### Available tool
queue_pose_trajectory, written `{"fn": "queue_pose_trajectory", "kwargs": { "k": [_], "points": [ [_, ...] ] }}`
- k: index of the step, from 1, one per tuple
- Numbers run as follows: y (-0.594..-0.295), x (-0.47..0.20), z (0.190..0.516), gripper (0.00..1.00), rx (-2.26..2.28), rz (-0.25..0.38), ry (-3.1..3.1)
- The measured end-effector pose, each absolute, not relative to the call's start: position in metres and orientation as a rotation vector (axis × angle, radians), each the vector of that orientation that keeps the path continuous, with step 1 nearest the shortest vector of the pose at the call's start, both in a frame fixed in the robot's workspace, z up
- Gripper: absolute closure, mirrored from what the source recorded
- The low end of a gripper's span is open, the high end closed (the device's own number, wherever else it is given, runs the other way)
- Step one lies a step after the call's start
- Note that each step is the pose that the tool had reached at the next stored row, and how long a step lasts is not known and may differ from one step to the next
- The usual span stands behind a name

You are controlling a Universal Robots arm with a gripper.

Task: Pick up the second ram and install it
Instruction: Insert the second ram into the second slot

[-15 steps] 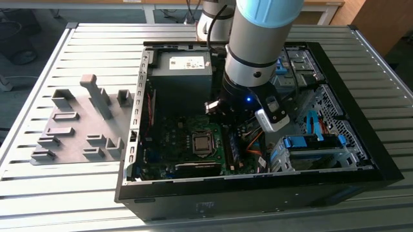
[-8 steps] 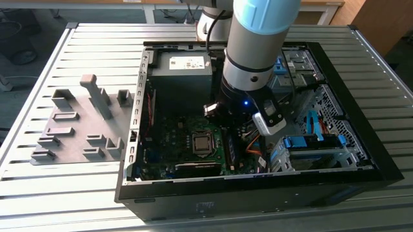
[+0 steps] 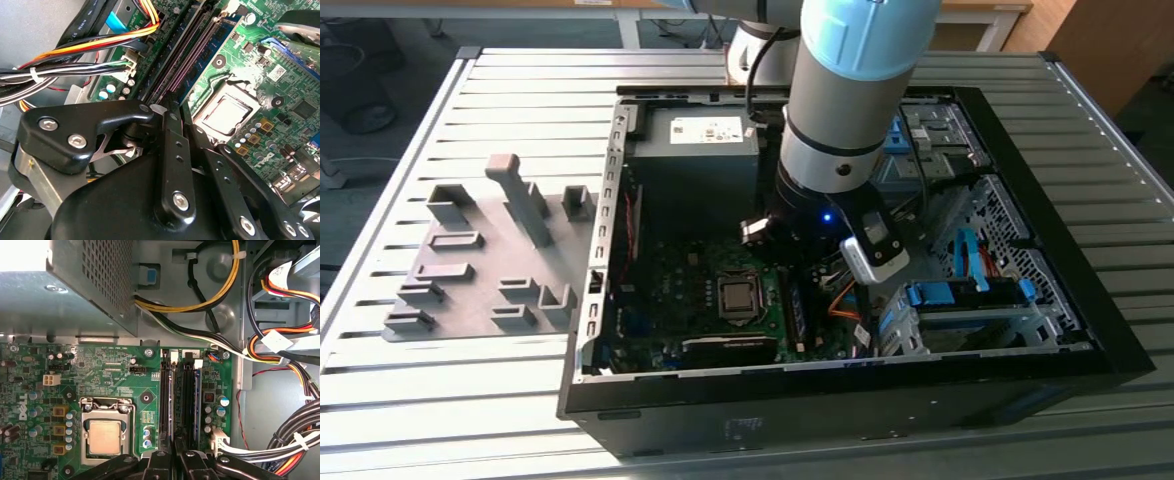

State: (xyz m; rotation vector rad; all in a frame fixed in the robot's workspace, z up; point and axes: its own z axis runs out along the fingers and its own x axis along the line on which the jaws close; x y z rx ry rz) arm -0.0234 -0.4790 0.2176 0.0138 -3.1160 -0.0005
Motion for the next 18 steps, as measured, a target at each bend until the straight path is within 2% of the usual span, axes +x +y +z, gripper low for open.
{"fn": "queue_pose_trajectory", "kwargs": {
  "k": [18],
  "points": [
    [-0.4774, -0.0235, 0.2202, 0.86, 0.002, -0.002, -3.114]
  ]
}}
